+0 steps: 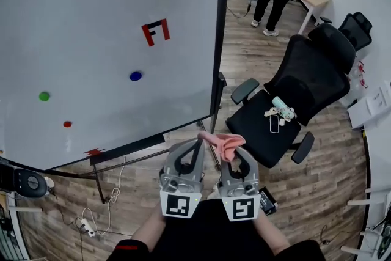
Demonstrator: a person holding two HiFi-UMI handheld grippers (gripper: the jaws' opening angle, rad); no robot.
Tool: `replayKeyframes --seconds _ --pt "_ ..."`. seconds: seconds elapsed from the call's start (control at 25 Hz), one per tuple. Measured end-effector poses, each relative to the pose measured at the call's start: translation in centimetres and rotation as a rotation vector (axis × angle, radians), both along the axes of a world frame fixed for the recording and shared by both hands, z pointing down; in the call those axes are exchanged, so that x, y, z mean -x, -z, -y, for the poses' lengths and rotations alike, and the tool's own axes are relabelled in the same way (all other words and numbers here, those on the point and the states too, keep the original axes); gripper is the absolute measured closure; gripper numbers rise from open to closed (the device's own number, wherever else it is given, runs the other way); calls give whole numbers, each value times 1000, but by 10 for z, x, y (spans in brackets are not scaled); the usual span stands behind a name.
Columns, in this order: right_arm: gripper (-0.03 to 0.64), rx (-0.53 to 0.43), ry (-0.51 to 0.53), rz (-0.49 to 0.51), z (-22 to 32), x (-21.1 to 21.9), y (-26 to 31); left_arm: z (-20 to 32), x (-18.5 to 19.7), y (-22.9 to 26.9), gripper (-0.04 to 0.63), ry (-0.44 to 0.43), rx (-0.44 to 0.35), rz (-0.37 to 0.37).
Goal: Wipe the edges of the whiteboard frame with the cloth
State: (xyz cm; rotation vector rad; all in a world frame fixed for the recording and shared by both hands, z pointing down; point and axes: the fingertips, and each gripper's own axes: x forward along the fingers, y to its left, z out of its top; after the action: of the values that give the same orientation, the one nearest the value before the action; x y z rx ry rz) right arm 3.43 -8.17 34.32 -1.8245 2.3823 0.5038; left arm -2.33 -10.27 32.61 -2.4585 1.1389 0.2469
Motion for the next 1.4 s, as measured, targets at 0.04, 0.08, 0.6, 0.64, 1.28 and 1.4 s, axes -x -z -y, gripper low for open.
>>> replayKeyframes --seconds 0.04,0.08,0.6,0.64,1.28,1.4 --pt "565 -9 16 -1 3 -2 1 2 -2 0 598 17 -6 -1" --pt "565 -14 31 0 6 -5 1 3 -3 0 598 35 -9 -2" --pt "565 -27 189 -26 36 -16 7 17 -7 13 598 209 -48 1" --pt "565 -28 192 -30 39 -17 9 18 -7 16 598 218 -55 1" --pt "565 -150 215 -113 80 -39 69 36 -20 81 598 258 -166 -6" --pt "565 -171 216 -132 84 -38 78 37 -27 93 598 248 -195 6"
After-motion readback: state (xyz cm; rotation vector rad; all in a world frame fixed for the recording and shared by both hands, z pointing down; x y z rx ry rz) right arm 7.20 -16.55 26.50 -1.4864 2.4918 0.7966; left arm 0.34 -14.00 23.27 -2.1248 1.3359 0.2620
